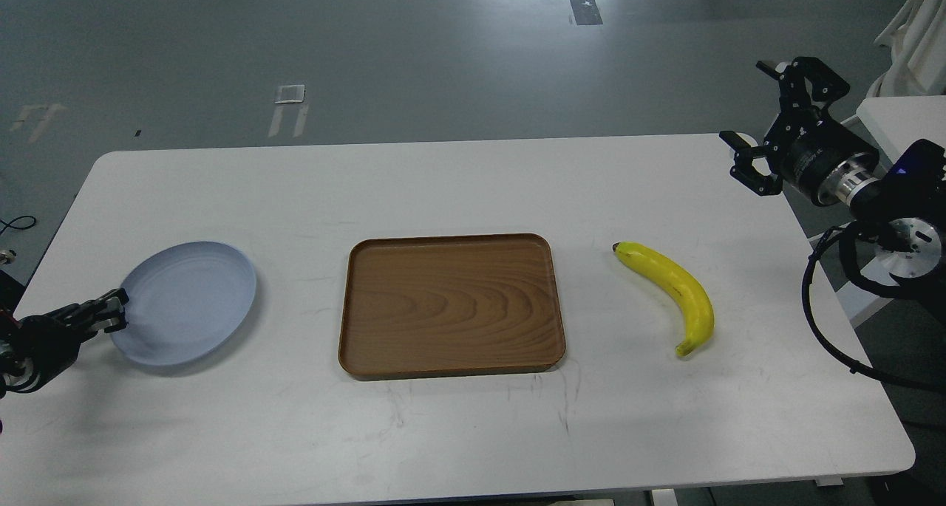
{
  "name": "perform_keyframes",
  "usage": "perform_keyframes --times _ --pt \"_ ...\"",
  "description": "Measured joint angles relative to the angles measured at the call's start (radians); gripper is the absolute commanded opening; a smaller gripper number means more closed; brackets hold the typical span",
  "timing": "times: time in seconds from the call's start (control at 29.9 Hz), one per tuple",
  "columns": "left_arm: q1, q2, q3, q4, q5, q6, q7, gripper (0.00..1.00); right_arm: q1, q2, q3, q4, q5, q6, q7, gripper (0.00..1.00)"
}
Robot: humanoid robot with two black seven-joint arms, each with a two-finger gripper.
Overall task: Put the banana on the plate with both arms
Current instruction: 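Slide the held plate onto the wooden tray with the left gripper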
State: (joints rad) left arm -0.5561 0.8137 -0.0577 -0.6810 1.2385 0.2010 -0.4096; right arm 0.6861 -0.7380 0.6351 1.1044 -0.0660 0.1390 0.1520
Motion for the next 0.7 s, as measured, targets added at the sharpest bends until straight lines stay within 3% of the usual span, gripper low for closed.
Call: perform_keyframes --times 0.27,0.7 --pt "-0.043 0.000 -0.005 -0.012 0.000 0.002 -0.073 0.00 0.000 0.000 0.000 0.000 0.000 -0.014 0.000 1.00" --pt "-0.216 -0.017 -0.002 -0.291 0.035 0.007 -0.079 0.00 0.003 -0.003 0.037 0.005 0.000 -0.015 -0.006 1.00"
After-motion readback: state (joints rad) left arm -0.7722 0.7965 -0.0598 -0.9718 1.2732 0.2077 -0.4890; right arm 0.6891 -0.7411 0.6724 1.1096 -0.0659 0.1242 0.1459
